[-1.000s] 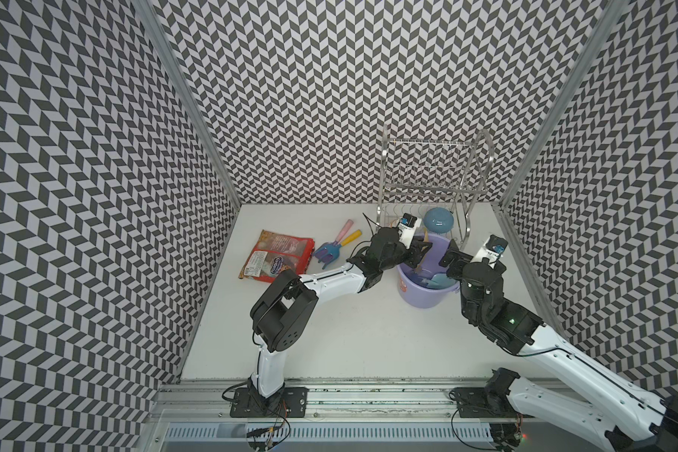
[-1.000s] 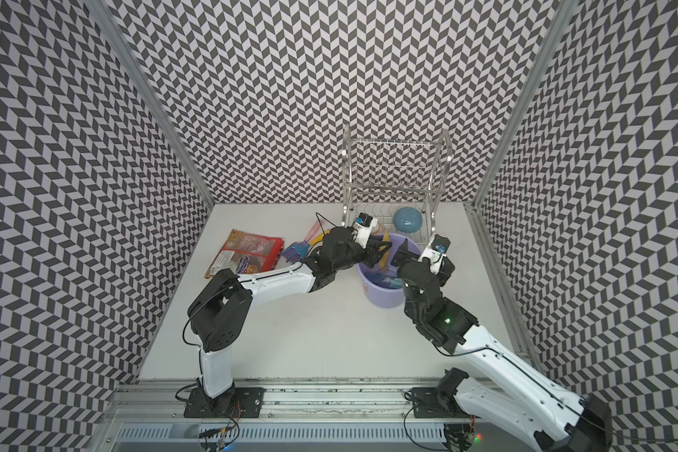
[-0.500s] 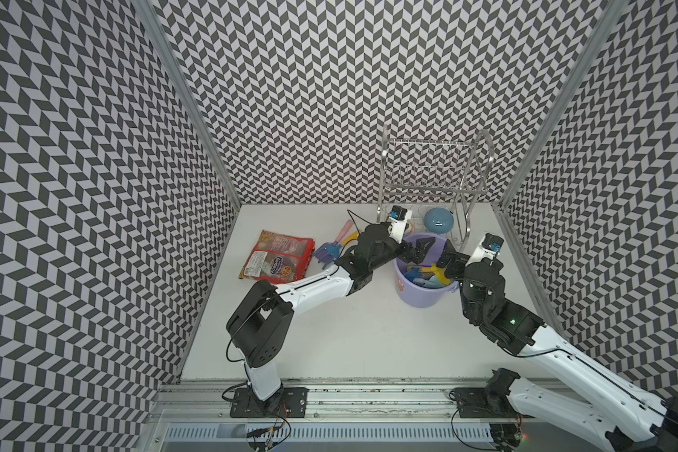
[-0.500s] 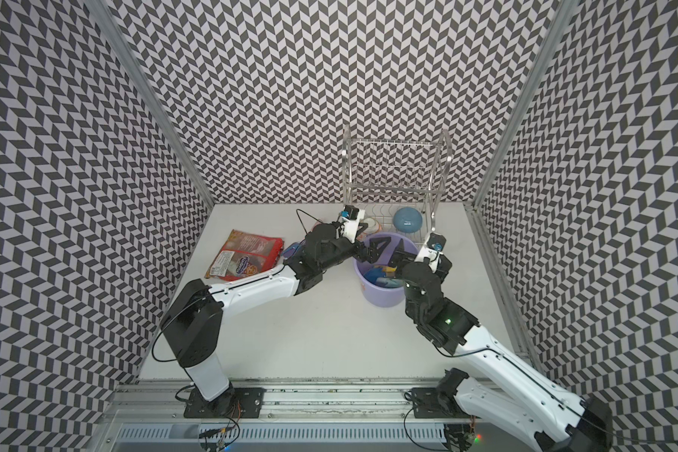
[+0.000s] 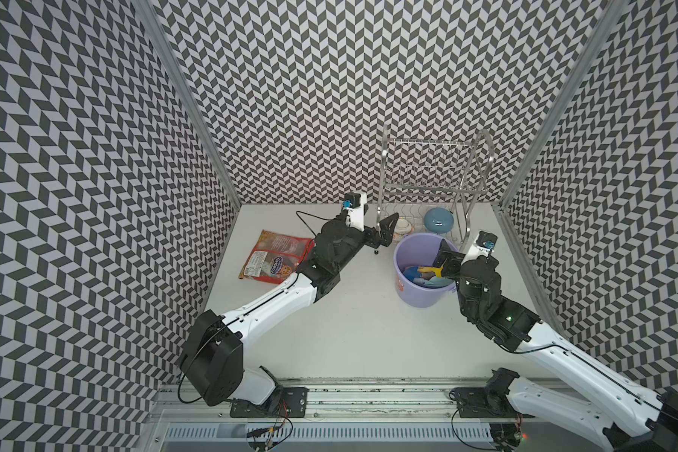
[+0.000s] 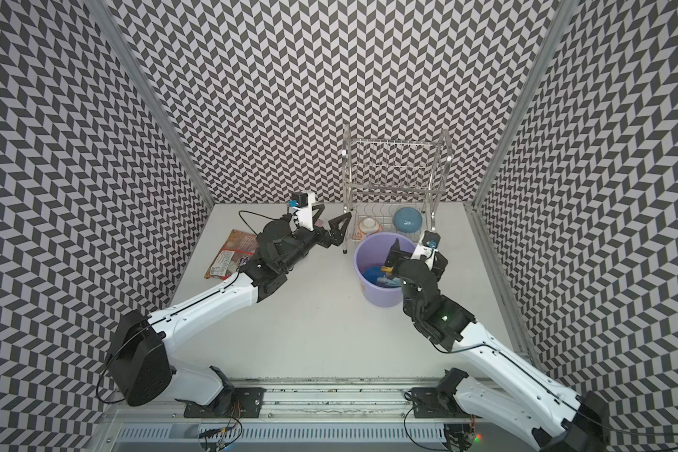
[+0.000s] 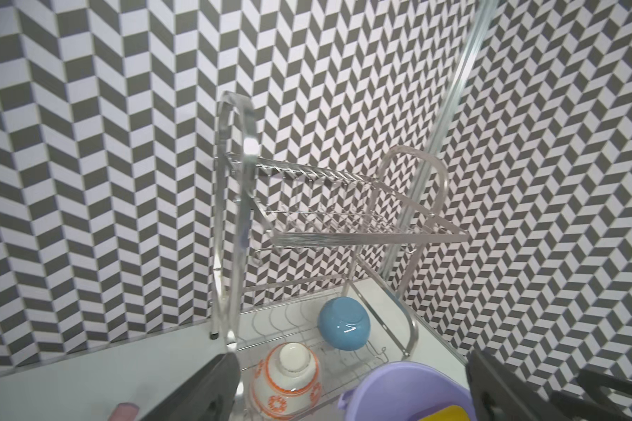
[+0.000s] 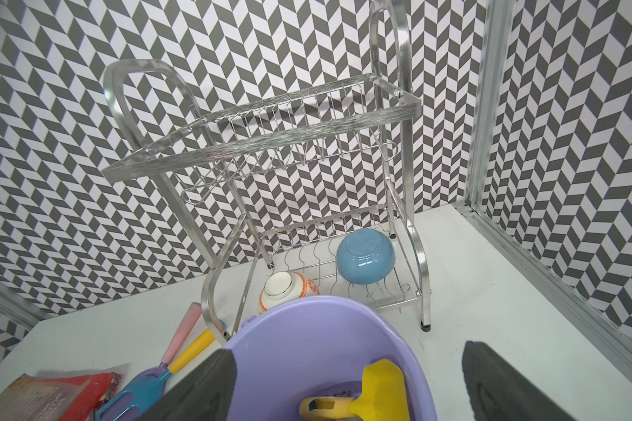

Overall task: Organize the gardening tools
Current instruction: Move the gardening tool to the center of the board.

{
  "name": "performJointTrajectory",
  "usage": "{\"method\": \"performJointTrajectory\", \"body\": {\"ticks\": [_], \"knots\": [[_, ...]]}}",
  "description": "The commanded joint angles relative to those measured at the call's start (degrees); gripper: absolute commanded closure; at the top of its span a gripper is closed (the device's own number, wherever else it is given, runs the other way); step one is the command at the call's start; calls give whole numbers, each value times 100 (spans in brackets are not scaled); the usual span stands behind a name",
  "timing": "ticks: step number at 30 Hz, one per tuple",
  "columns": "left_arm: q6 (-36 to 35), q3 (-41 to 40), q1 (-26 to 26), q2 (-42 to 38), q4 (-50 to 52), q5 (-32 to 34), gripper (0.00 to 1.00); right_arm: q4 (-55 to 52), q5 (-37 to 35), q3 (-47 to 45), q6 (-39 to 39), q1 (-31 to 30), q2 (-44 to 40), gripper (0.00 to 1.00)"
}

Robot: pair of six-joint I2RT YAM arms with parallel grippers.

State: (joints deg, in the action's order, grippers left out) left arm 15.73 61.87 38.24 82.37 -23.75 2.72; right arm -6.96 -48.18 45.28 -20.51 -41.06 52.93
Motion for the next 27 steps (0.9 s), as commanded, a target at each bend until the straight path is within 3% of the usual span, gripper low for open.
{"method": "performJointTrajectory", "body": {"ticks": [1, 8, 13, 19, 23, 27], "knots": [[138, -203, -226, -315, 86, 284, 0, 295, 84, 164, 70, 21, 47, 0], [158, -285, -791, -356, 550, 590, 0, 298, 233, 272, 81, 23, 235, 0], [21, -2, -1234, 126, 921, 335, 0, 129, 285, 363, 9, 19, 314, 0], [-240, 606, -1694, 1019, 1438, -3, 1, 40, 352, 467, 70, 19, 297, 0], [-388, 1071, -1942, 1701, 1776, -267, 10, 22, 465, 468, 89, 19, 285, 0], [-466, 1748, -2163, 2445, 2286, -558, 11, -34, 481, 449, 84, 19, 312, 0]]}}
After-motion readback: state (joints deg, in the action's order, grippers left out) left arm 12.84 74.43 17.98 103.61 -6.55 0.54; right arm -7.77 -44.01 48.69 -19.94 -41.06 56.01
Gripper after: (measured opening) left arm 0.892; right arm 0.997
